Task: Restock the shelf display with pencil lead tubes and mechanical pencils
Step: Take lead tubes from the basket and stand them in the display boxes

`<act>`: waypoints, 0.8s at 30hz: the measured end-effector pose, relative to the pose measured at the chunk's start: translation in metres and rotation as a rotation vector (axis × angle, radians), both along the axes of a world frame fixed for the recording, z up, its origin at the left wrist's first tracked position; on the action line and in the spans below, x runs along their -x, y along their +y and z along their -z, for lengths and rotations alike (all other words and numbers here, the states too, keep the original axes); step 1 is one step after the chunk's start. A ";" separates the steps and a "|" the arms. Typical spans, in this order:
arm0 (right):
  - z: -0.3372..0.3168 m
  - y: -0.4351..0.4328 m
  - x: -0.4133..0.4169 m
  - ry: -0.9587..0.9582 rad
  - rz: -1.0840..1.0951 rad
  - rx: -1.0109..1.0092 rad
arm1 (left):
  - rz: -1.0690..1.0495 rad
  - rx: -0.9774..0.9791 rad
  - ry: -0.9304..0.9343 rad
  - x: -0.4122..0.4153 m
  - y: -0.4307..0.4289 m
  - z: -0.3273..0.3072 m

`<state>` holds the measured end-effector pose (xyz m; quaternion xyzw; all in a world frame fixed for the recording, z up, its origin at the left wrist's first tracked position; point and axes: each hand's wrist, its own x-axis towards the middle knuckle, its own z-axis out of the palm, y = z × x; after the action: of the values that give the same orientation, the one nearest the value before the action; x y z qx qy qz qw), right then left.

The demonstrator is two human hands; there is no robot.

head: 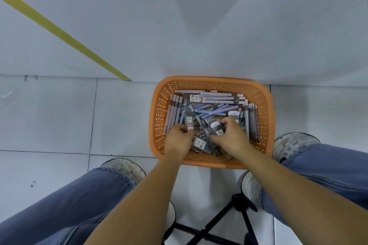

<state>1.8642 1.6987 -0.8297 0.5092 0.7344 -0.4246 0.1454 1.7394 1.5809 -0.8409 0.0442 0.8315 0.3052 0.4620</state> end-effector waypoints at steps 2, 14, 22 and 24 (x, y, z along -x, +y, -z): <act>-0.002 0.002 -0.001 0.032 -0.007 0.037 | -0.128 -0.109 -0.139 0.005 -0.005 -0.003; -0.029 0.014 -0.007 0.118 0.083 0.191 | -0.137 -0.308 -0.378 0.016 -0.019 -0.034; -0.130 0.018 0.014 0.555 0.307 0.339 | -0.007 -0.520 -0.421 0.014 0.002 -0.105; -0.162 0.011 0.021 0.693 0.329 0.372 | 0.022 -0.593 -0.466 0.016 0.007 -0.135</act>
<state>1.8433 1.7096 -0.6672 0.4117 0.5596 -0.7135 -0.0903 1.7236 1.5879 -0.7060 0.1144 0.5793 0.5294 0.6091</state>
